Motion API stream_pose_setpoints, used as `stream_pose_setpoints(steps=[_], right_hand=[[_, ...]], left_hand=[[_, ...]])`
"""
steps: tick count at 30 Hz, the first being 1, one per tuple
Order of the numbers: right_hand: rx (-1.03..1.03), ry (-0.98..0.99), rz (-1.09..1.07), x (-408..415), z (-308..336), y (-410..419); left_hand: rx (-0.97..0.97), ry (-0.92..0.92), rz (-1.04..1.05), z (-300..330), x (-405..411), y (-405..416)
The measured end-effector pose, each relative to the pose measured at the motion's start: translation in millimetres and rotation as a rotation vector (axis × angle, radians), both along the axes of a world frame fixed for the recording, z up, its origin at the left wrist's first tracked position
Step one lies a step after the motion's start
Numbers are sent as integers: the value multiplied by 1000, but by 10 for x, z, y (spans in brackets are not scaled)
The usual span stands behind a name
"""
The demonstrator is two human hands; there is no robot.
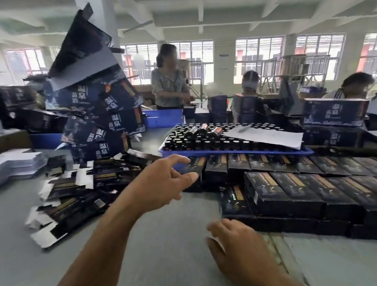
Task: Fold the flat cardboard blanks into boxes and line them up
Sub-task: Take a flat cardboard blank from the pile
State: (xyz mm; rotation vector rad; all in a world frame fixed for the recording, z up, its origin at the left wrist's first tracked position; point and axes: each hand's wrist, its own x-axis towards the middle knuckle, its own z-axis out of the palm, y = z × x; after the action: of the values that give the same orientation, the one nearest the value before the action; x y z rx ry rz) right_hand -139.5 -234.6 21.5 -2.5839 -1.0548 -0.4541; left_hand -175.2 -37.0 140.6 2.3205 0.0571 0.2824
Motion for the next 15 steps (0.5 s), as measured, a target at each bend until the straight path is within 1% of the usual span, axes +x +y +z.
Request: stream_pose_setpoints(steps=[2,4,6,8,11,14,15], right_hand=[[-56,134,118,-44,-143,32],[-72,133,152,-66,-195,43],[-32,162,134,-100,-160,58],[5,162,147,-130,-143,57],[-36,178,152,-154,-126,93],[39,154,142,-149,-141,96],[46,173,147,-153,-142,97]], left_hand=[[74,8,10,-54,29,29],[188,1,48,-124,84,84],[336,-7,127,-197,153,180],[428,20,217,-275,215,318],[473,100,385,-416,278,614],[473,167,578,-598,239,997],[462,194,629,-668,204,1129]])
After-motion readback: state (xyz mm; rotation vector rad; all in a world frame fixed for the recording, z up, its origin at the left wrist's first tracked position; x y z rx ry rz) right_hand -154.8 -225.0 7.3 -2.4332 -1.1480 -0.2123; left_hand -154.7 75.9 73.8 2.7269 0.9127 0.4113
